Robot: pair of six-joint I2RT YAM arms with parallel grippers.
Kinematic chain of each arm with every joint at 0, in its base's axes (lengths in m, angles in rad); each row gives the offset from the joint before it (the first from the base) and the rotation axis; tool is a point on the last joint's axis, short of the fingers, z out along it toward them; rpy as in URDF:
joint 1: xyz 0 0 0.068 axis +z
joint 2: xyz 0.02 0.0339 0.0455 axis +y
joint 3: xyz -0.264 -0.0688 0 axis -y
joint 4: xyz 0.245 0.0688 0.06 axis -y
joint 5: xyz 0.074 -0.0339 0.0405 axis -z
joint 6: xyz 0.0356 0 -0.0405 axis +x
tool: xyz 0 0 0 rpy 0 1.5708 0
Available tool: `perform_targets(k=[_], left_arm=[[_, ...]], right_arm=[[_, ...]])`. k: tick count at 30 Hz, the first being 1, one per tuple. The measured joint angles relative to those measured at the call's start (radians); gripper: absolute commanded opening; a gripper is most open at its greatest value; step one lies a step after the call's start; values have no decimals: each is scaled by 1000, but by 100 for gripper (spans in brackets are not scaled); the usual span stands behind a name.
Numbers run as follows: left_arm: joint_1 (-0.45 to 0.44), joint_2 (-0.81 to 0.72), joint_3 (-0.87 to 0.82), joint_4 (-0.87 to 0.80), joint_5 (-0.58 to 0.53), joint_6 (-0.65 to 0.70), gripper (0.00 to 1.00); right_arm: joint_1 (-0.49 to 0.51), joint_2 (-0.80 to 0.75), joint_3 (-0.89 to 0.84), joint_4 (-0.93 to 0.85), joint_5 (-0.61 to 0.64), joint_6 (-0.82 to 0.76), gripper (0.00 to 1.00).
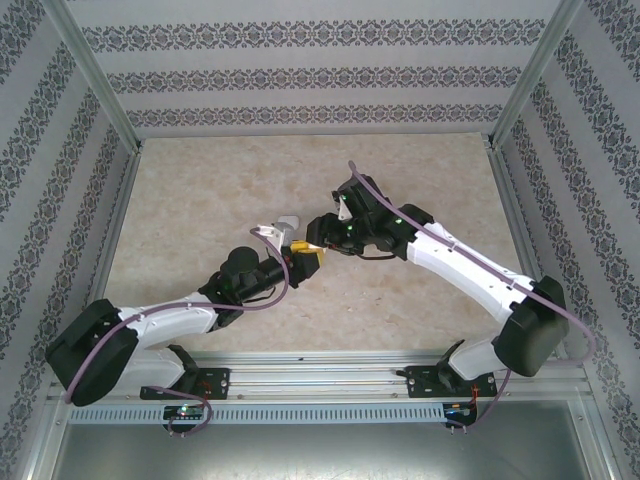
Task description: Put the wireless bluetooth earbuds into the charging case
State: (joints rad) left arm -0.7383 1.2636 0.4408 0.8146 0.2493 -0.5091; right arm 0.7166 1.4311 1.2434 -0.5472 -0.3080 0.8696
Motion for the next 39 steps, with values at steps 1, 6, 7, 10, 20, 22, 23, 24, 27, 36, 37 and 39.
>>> perform_targets(k=[1,6,7,10,20,22,23,24,27,36,37,39], left_arm=[[-2,6,0,18,1,-8,26],[-15,39,1,81,20,-46,5],[-16,45,0,93,26,-51,3],[-20,52,-8,123,29,-54,0],[-16,50,-12,142,29,-62,0],[-10,46,-6,139,37,-69,0],[-6,42,-4,135,43,-72,0],[-3,37,-2,133,47,-75,0],[9,14,12,114,62,-89,0],[89,-83,83,-70,118,-102,0],[95,-88,89,-83,131,-102,0],[113,-100,98,-103,171,-103,0]], right_arm=[[2,-13,-13,14,2,5,49],[5,-81,-85,68,34,43,49],[5,-92,-96,72,36,47,49],[6,-104,-106,77,38,49,51],[6,-124,-123,116,13,37,60],[6,-130,-127,130,9,27,60],[5,-134,-127,135,5,21,61],[5,-138,-127,139,3,17,60],[-11,-156,-127,160,-29,14,61],[-67,-197,-113,226,-158,-4,59],[-72,-211,-113,232,-162,-9,58],[-85,-247,-114,240,-165,-14,56]])
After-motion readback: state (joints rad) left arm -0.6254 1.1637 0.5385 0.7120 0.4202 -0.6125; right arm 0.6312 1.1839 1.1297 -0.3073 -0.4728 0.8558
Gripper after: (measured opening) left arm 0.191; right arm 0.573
